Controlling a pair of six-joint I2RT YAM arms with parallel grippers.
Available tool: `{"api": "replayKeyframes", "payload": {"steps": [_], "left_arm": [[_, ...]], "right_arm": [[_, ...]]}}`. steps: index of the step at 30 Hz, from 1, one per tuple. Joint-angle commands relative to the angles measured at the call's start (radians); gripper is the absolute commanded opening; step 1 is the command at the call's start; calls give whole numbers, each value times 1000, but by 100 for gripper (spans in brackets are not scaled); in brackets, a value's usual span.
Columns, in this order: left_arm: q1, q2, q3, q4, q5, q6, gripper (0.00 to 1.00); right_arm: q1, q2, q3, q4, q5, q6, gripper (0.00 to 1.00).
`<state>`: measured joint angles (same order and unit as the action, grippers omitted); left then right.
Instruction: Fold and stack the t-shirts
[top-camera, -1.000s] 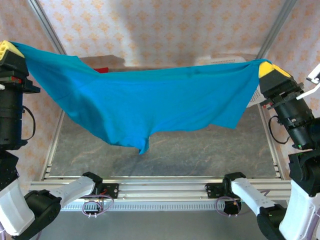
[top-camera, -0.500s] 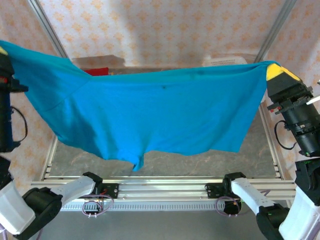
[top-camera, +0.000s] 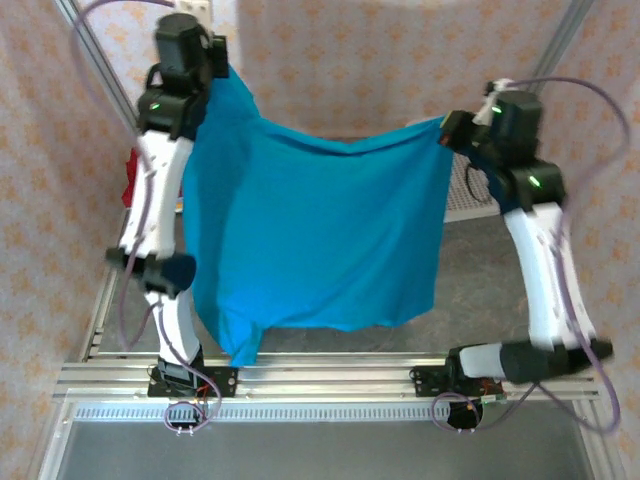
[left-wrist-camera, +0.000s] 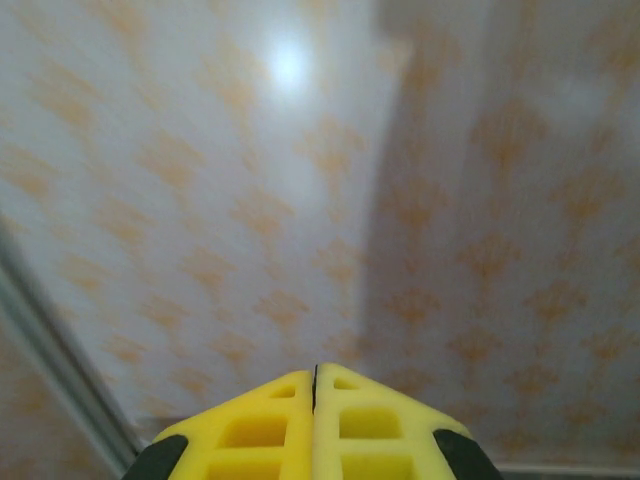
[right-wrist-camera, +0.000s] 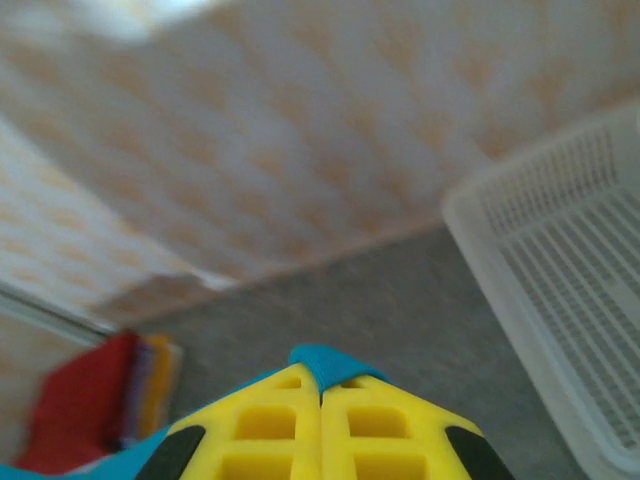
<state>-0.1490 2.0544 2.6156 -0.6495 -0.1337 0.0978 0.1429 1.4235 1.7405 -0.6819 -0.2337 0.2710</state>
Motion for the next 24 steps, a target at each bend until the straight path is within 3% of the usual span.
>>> {"api": "replayKeyframes", "payload": {"steps": [1,5,7,8,9,10,14,19,24], "left_arm": [[9,189,110,-30,131,-94,0],[12,385,144,75,180,-138,0],[14,431,149,111,213,-148,5],[14,438,147,116,225,-148,48],[14,441,149,110,221,-146,79],[15,435,145,102,214,-147,84],[24,357,72,63,215,-163,92],[26,170,-103,-37,220,-208,92],[26,-106,-408,-218,180,-240,92]], "right_arm": [[-4,200,22,3,138,-55,0],[-12,498,244,-60,188,-79,3],[-21,640,439,-180,175,-90,32],[-23,705,552,-269,171,-92,42],[-24,752,653,-340,170,-95,47],[-24,773,714,-384,160,-93,49],[-22,690,677,-415,141,-67,54],[-16,478,431,-415,113,-52,54],[-8,228,95,-436,53,-24,54]]}}
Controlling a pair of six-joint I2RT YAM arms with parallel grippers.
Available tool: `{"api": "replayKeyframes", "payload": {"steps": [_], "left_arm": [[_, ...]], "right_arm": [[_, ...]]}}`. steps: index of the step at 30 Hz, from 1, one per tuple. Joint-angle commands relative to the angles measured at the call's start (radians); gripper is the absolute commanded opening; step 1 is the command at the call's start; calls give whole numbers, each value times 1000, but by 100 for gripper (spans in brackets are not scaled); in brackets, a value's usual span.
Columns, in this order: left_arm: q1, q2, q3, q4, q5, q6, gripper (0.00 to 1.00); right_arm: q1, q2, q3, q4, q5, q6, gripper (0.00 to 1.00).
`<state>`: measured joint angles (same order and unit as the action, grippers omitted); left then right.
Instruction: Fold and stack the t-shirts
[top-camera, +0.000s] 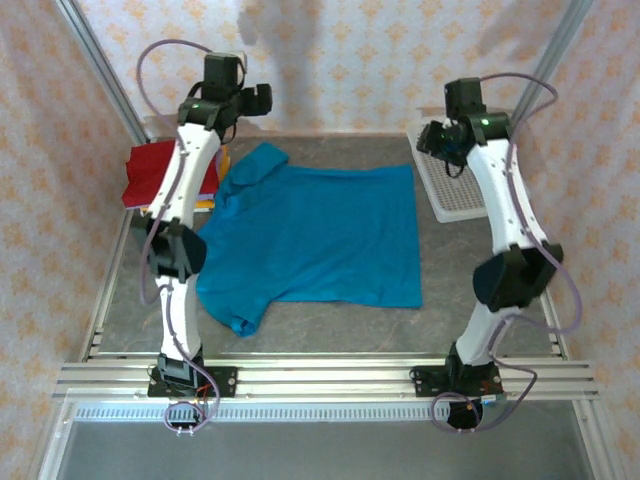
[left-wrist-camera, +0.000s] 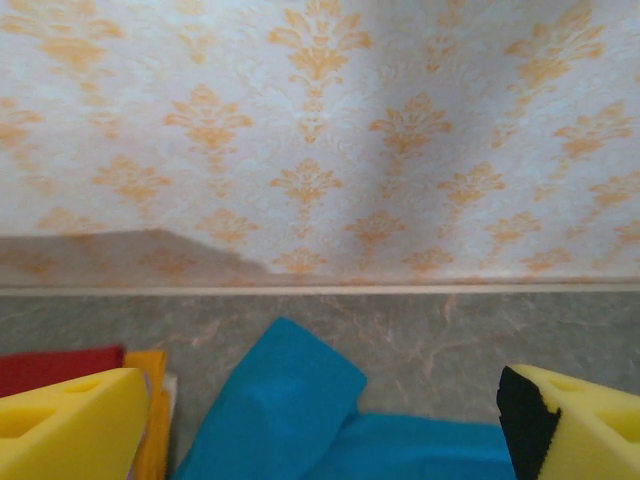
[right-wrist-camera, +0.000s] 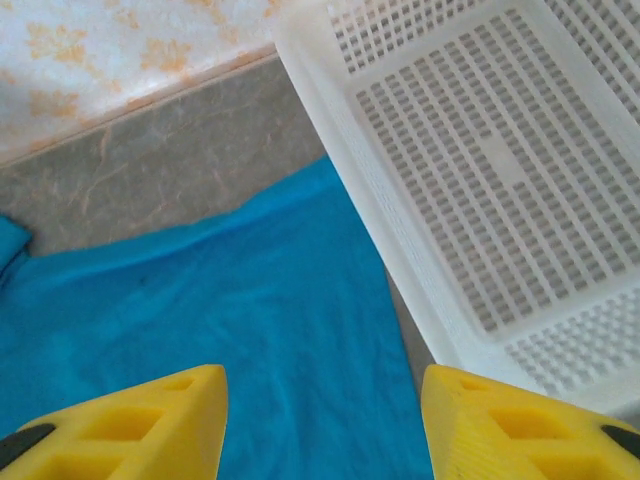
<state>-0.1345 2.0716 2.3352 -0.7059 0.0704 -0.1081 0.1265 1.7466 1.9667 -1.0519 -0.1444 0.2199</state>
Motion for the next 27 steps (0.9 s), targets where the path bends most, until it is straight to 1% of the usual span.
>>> {"api": "replayKeyframes", "payload": {"steps": [1,3,8,12,14,17,20,23,27], "left_arm": [[13,-176,-188,-198,-36,-37,92],[34,-296,-334,-286,-19,-61,92],[127,-475,-607,-466,82,-130,91],[168,-597,-834,-468,87,-148,89],[191,-646,-940,-451,94,-154,89],[234,-691,-1061,-428,87,-150,89],[282,-722,-1143,-403,85,-148,86],[299,-752,-1196,-373,85,-159,84],[308,-755,-1225,-379,76,-155,84]], "right_arm": [[13,-147,-202,-59,-57,35,54],[29,-269,-365,-40,-93,78,54],[61,-478,-684,-71,-132,242,52],[82,-557,-928,-48,-175,362,47],[93,-599,-1040,13,-215,408,45],[93,-607,-1163,102,-230,460,41],[94,-580,-1220,158,-218,470,38],[94,-542,-1265,215,-198,475,36],[93,-491,-1316,295,-193,481,34]]}}
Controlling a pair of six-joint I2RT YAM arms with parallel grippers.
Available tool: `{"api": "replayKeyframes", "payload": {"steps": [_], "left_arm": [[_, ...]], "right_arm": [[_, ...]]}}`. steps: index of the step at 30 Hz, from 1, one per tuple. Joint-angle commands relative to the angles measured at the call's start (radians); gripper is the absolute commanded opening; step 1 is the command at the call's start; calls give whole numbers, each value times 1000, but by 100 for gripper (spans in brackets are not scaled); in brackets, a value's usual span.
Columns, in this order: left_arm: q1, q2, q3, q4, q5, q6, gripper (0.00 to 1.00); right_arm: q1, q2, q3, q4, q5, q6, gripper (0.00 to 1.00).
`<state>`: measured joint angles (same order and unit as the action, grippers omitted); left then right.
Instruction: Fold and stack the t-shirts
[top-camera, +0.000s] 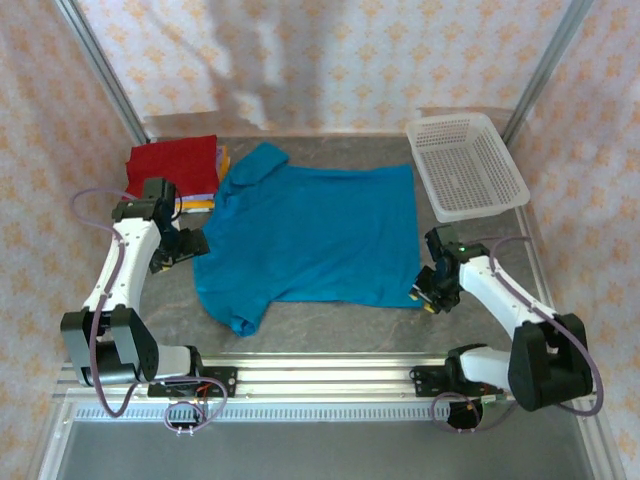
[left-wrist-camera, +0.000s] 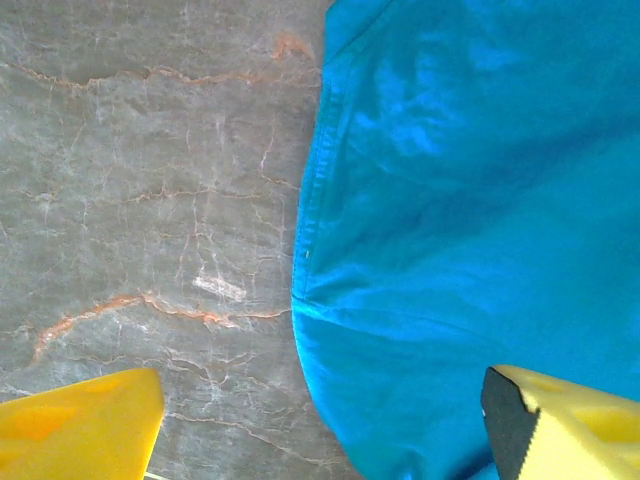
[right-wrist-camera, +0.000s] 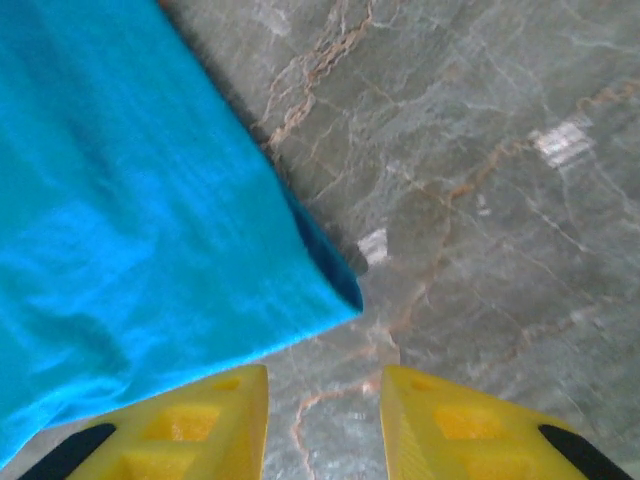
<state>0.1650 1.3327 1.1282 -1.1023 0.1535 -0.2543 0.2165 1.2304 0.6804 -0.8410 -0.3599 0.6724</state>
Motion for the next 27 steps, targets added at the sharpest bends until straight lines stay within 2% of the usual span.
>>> {"api": "replayKeyframes", "payload": {"steps": [1,6,15,20,27], "left_arm": [[11,-16,-23,15,-14,-9,84],[27,-8,-4,-15,-5,1,84],[39,13,3,-72,18,-2,81],[38,15,-27,-79,46,-26,75],[25,41,-128,-7,138,-91,60]], "right_arm": [[3,39,-34,93,29,27,33],[4,97,-48,120,55,21,32],[-19,155,-48,175,140,6,16],[-35,99,-47,143,200,11,1],[-51,44,-44,110,222,19,0]]}}
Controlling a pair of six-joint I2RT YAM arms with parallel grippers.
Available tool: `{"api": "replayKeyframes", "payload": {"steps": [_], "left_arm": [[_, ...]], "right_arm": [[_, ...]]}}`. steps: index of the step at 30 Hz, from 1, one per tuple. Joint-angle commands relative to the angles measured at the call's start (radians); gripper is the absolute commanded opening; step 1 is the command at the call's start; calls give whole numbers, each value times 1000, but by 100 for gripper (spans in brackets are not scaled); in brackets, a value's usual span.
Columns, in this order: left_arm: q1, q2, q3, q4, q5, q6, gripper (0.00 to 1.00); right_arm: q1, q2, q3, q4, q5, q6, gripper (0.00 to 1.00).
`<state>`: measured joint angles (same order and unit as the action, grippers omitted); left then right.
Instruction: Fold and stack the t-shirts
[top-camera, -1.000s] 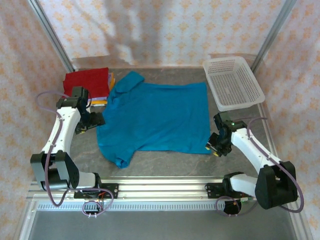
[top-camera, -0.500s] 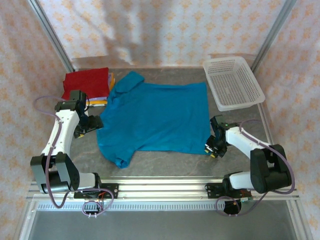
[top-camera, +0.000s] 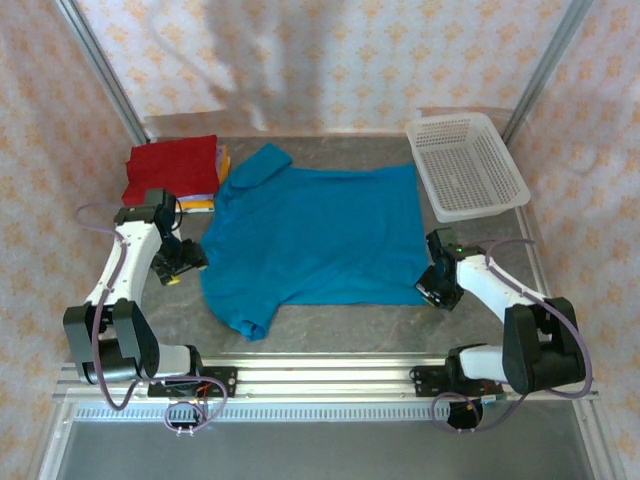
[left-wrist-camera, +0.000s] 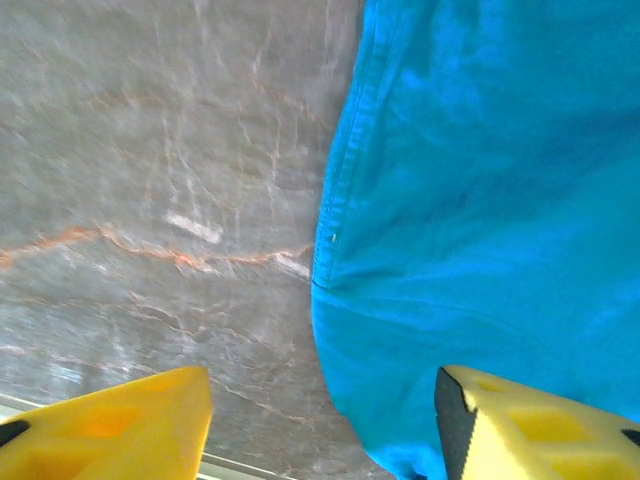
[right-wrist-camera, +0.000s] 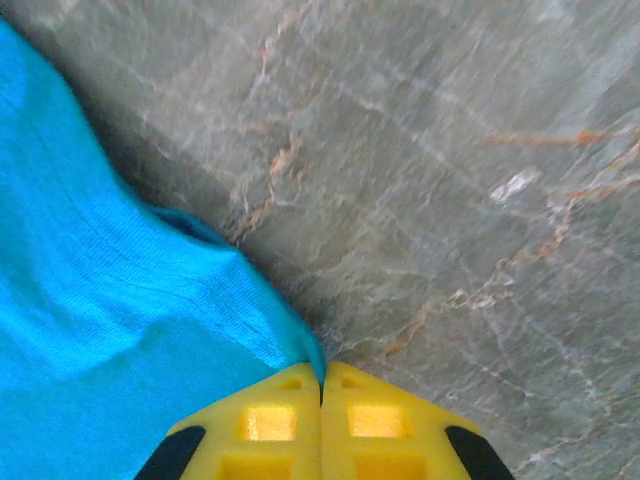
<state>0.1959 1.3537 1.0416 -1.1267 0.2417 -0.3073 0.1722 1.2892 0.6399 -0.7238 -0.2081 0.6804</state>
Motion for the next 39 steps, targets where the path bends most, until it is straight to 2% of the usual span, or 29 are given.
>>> {"api": "replayKeyframes", "payload": {"steps": [1,10,15,22,24,28,29,34,39], "left_arm": [[-16,27,-62,32,45,-48,59],[-73,66,-230,202,60,-148,51],[-73,103,-214,211,16,-146,44],[-98,190,-220,248,60,-140,38],[-104,195,-227,259,63,-145,32],[-107,191,-224,249,56,-142,2],[-108,189,-222,244,51,-141,0],[-116,169,-196,180,-7,-126,0],[-114,166,-175,145,-67,-111,0]], "right_arm": [[-11,-14,0,-9,66,8,0],[-27,-23,20,-22,50,-23,0],[-31,-28,21,-26,37,-33,0],[-38,-42,37,-43,35,-41,0],[-38,-44,40,-47,31,-41,0],[-37,-61,42,-92,58,-40,0],[-37,-68,45,-121,73,-39,0],[-25,-154,32,-231,153,-16,0],[-26,-259,2,-256,231,72,0]]}}
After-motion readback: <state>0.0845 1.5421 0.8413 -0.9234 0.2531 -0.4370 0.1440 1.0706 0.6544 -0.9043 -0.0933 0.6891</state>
